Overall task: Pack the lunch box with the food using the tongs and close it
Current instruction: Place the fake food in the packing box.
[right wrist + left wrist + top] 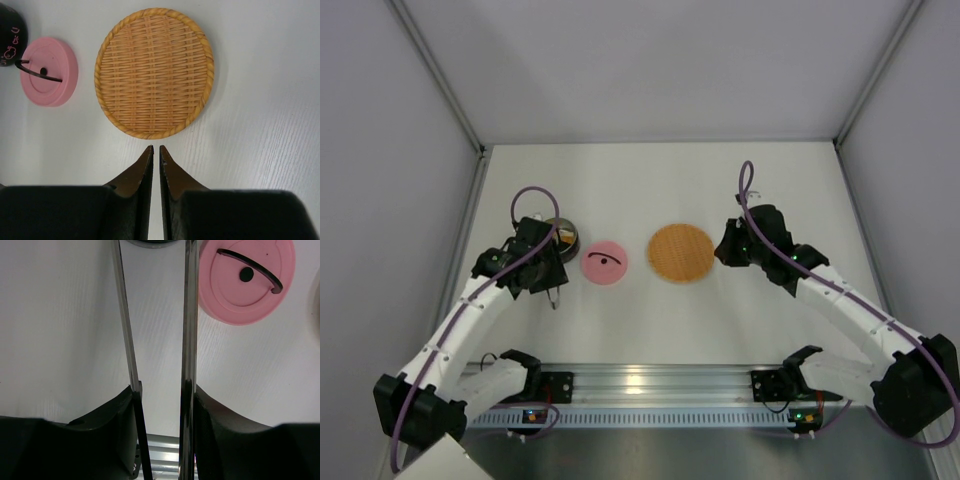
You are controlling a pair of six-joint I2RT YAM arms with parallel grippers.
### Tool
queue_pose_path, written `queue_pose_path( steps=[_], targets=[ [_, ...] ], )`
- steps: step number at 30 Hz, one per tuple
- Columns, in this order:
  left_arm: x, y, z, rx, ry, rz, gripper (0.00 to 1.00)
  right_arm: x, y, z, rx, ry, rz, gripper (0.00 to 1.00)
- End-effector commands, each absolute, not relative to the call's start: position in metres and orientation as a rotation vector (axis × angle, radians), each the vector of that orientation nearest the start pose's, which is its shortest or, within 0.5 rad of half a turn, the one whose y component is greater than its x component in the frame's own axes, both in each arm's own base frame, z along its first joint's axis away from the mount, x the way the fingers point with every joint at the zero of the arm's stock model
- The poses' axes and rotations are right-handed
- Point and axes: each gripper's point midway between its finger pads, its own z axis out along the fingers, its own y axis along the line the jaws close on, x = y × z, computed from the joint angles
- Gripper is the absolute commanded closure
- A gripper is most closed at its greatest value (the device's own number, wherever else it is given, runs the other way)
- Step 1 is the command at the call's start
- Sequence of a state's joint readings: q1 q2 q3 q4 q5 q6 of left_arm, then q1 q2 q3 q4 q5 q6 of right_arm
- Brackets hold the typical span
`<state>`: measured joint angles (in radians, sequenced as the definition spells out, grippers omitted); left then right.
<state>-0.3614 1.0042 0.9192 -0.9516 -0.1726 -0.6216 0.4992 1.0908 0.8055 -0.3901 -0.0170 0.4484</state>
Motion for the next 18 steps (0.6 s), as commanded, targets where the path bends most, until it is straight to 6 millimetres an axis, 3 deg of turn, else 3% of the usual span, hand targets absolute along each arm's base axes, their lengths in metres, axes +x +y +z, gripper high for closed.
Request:
queue_pose_path(
  steps=[1, 11, 18],
  targets=[
    [0.218, -0.073, 0.137, -0.369, 2.556, -0.148, 0.54, 0.281, 0.18, 0.163, -0.078, 2.231, 0.556, 0.92],
    [0.225, -0.075, 0.145, -0.354, 2.537, -0.159, 0.51, 0.28, 0.179, 0.166, -0.078, 2.227, 0.553, 0.92],
    [0.235, -0.079, 0.165, -0.34, 2.494, -0.184, 0.51, 0.279, 0.177, 0.167, -0.079, 2.227, 0.542, 0.92]
  ],
)
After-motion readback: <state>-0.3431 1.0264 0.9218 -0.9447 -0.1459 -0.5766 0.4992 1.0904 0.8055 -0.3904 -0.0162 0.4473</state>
